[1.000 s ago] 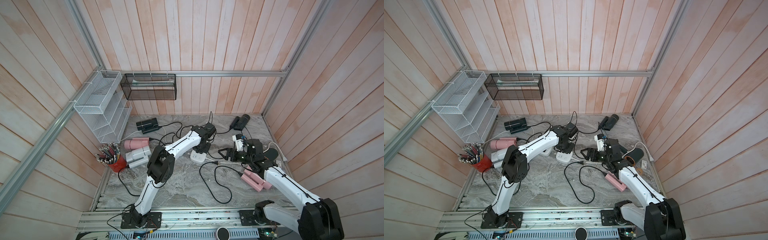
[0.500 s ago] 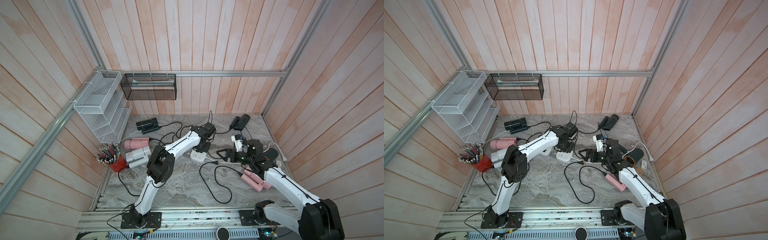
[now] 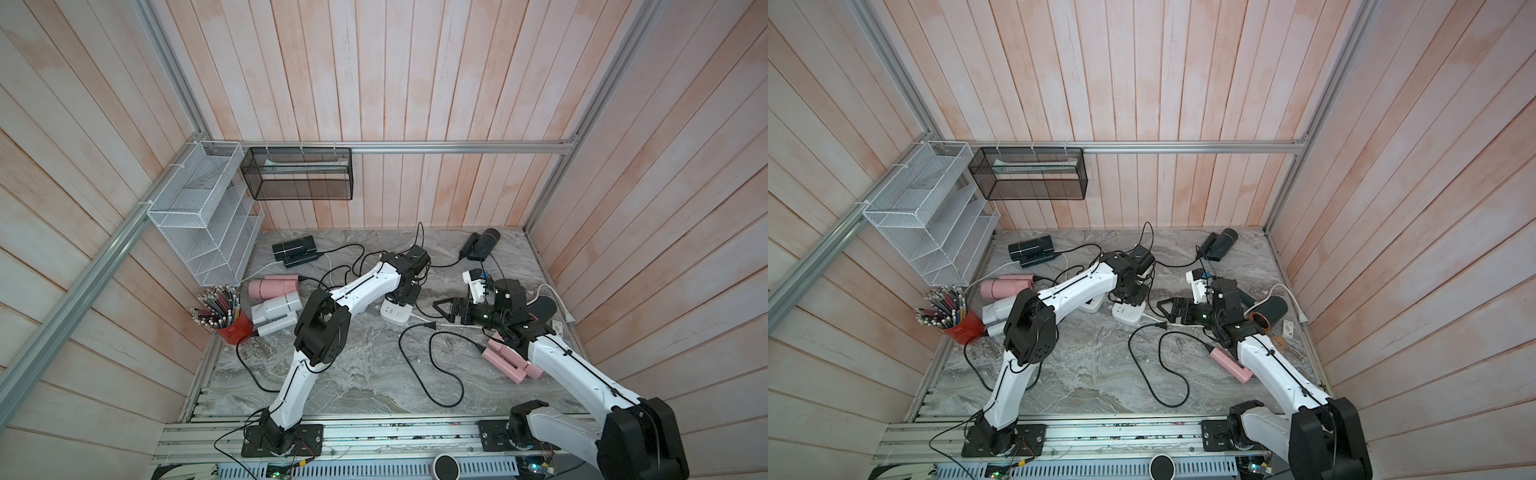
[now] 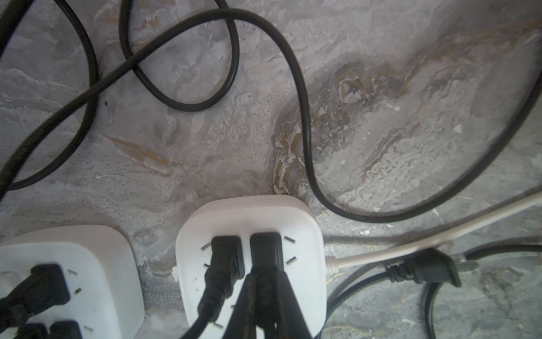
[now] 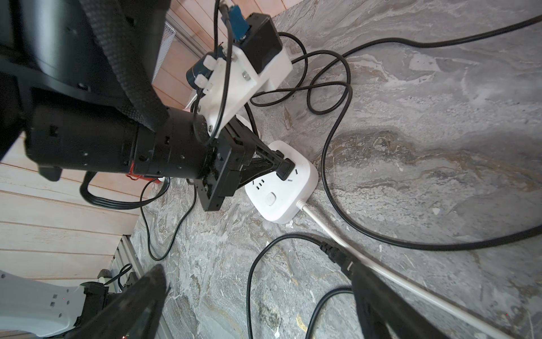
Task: Charge the blow dryers
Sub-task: Insert the plug into the socket.
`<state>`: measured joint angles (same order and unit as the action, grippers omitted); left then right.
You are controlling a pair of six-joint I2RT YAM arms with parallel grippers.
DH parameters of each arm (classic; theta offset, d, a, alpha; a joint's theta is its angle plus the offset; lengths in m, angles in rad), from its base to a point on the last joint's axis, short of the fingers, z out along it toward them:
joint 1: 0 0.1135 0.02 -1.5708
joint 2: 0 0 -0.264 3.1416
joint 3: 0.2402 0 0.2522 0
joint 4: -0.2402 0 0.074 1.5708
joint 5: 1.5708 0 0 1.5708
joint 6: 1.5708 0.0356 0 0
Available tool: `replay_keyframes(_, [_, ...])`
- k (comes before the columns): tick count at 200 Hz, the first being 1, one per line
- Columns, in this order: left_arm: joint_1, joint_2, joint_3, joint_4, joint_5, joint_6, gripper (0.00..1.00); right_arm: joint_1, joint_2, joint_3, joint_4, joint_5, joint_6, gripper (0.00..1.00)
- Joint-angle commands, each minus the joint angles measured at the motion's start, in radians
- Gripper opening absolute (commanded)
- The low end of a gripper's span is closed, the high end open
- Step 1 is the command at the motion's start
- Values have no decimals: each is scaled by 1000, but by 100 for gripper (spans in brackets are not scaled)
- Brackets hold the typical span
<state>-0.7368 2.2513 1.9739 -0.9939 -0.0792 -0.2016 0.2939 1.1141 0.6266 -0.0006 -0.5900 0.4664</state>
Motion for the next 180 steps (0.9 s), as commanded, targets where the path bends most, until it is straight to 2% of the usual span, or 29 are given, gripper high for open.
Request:
replay_keyframes(1, [14, 74, -63, -41, -26, 16, 5, 7, -6, -5, -1, -5, -17, 99])
replay_keyframes(55, [14, 61, -104, -6, -4, 24, 5, 7, -10, -8, 1, 0, -15, 99])
replay_keyframes(112, [13, 80, -100, -17, -33, 14, 5, 8, -11, -11, -10, 24, -15, 100])
replay_keyframes(180, [12, 102, 21, -31, -7, -3, 5, 8, -48, -21, -56, 149, -18, 86])
